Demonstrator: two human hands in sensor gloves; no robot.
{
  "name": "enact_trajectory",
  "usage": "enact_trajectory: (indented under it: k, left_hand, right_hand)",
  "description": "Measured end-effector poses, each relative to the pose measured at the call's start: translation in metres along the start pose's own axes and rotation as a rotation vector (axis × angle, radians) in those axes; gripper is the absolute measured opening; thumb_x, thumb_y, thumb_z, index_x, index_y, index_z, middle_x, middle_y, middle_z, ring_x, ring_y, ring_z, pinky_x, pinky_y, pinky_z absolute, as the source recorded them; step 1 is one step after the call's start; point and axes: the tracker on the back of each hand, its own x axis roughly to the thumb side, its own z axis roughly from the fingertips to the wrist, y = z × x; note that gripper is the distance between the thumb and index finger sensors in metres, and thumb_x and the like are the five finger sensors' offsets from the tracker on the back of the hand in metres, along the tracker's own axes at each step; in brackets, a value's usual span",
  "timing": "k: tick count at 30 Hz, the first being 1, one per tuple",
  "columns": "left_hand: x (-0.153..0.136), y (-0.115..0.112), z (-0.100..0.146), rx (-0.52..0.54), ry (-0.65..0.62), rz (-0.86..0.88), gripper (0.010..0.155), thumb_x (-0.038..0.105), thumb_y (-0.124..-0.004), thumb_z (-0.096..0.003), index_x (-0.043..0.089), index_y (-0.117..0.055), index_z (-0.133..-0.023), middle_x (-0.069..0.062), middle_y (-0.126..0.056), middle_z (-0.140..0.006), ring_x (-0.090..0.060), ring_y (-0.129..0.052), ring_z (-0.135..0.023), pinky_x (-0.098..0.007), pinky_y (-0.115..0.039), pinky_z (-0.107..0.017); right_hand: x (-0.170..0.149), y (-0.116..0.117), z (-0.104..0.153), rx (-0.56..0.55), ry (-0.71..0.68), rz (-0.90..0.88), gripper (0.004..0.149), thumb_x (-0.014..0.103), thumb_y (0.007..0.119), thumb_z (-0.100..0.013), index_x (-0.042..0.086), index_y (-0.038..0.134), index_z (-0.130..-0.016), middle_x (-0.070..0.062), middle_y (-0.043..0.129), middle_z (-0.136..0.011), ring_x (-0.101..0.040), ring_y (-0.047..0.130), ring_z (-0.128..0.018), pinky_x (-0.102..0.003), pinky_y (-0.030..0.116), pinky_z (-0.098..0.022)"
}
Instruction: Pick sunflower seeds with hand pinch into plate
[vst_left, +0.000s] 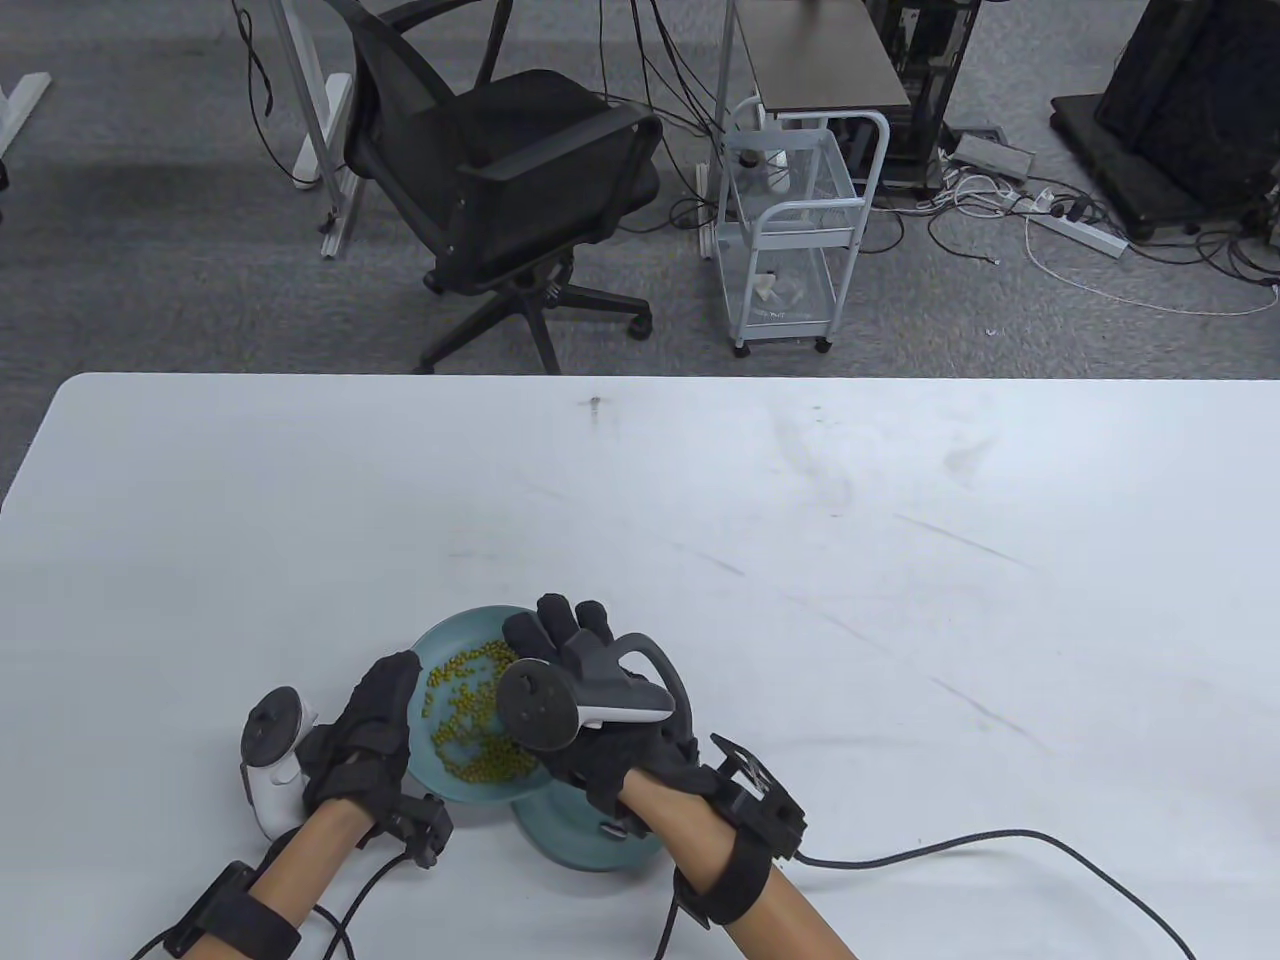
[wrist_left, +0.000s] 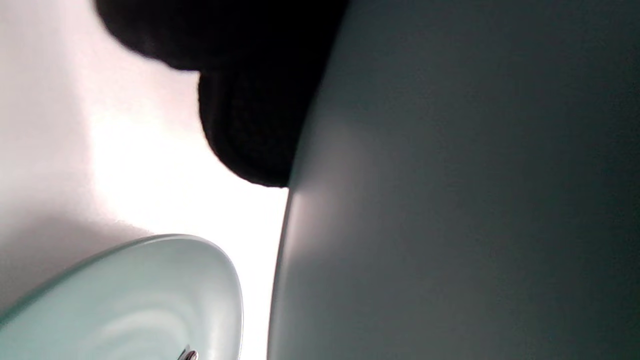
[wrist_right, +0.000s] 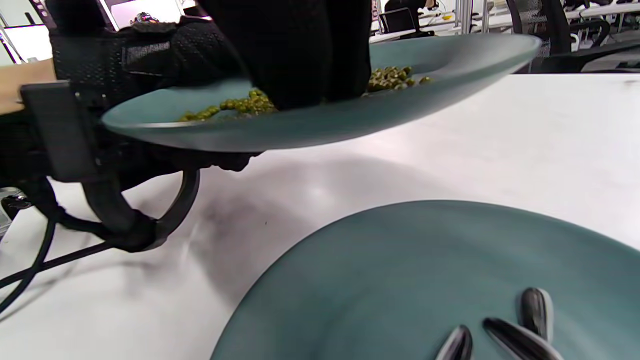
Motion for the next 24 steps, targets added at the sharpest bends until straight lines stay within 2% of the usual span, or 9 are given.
enact_trajectory:
  k: [8, 12, 16, 24]
  left_hand:
    - [0.003, -0.003, 0.003, 0.008, -0.012, -0.039, 0.049, 0.050, -0.058, -0.0653, 0.012, -0.056, -0.097, -0.014, -0.089, -0.070, -0.023, -0.103, -0.032, -0.029, -0.086, -0.019]
    - [0.005, -0.006, 0.005, -0.013, -0.020, -0.045, 0.048, 0.050, -0.058, -0.0653, 0.013, -0.056, -0.096, -0.013, -0.089, -0.070, -0.022, -0.103, -0.032, -0.028, -0.086, -0.018]
    - [0.006, -0.009, 0.006, -0.025, -0.031, -0.054, 0.048, 0.049, -0.058, -0.0653, 0.012, -0.056, -0.096, -0.014, -0.089, -0.069, -0.022, -0.103, -0.032, -0.028, -0.086, -0.018]
    - [0.006, -0.010, 0.007, -0.033, -0.030, -0.041, 0.048, 0.049, -0.058, -0.0653, 0.012, -0.056, -0.096, -0.014, -0.090, -0.069, -0.022, -0.104, -0.032, -0.028, -0.086, -0.018]
  right_hand:
    - [0.010, 0.006, -0.002, 0.052, -0.047, 0.074, 0.040, 0.020, 0.093, -0.054, 0.000, 0.086, -0.087, -0.032, 0.029, -0.117, -0.067, 0.012, -0.101, -0.080, 0.013, -0.064]
    - [0.007, 0.004, 0.000, -0.011, -0.031, 0.070, 0.038, 0.019, 0.092, -0.053, -0.002, 0.087, -0.085, -0.032, 0.033, -0.116, -0.067, 0.017, -0.101, -0.080, 0.016, -0.065]
    - [0.003, 0.003, 0.000, -0.020, -0.023, 0.039, 0.034, 0.017, 0.088, -0.056, -0.004, 0.088, -0.083, -0.033, 0.036, -0.116, -0.067, 0.018, -0.101, -0.080, 0.017, -0.065]
    - [-0.002, 0.000, 0.003, -0.086, 0.020, 0.019, 0.033, 0.020, 0.091, -0.054, -0.001, 0.091, -0.080, -0.033, 0.043, -0.115, -0.067, 0.026, -0.101, -0.080, 0.022, -0.065]
